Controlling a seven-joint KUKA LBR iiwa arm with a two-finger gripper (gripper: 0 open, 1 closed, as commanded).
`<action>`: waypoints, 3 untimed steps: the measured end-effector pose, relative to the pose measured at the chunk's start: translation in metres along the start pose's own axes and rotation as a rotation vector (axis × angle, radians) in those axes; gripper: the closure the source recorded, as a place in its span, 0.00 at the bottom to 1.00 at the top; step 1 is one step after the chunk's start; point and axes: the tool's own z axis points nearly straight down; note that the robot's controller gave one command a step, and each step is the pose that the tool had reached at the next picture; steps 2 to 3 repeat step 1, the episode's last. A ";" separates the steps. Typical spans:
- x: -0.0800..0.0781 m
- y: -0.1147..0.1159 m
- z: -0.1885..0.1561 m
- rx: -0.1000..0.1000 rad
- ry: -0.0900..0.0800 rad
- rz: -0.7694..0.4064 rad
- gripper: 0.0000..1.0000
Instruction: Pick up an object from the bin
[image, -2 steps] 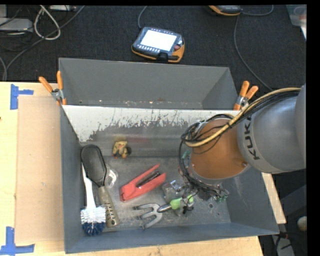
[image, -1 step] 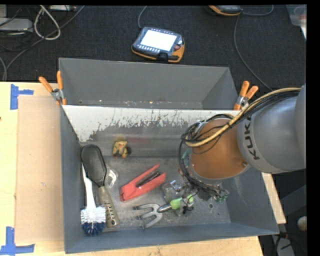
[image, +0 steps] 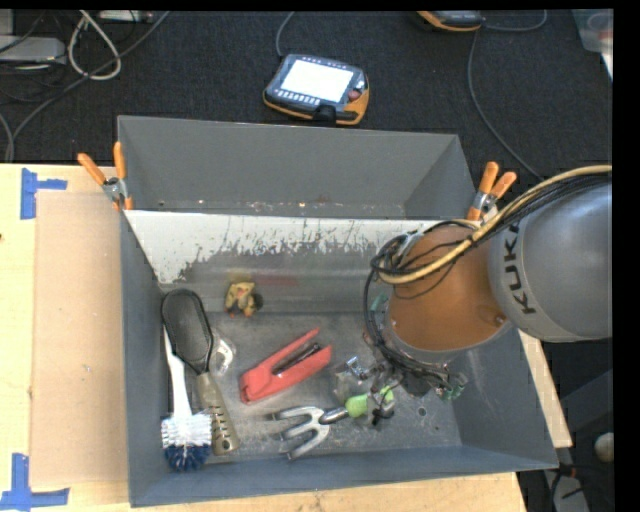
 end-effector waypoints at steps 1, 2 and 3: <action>-0.001 0.000 -0.033 0.002 -0.006 0.002 1.00; -0.001 0.000 -0.033 0.002 -0.006 0.002 1.00; -0.001 0.000 -0.033 0.002 -0.006 0.002 1.00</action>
Offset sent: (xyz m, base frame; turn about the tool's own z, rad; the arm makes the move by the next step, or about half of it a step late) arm 0.0029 0.0003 0.0284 0.0016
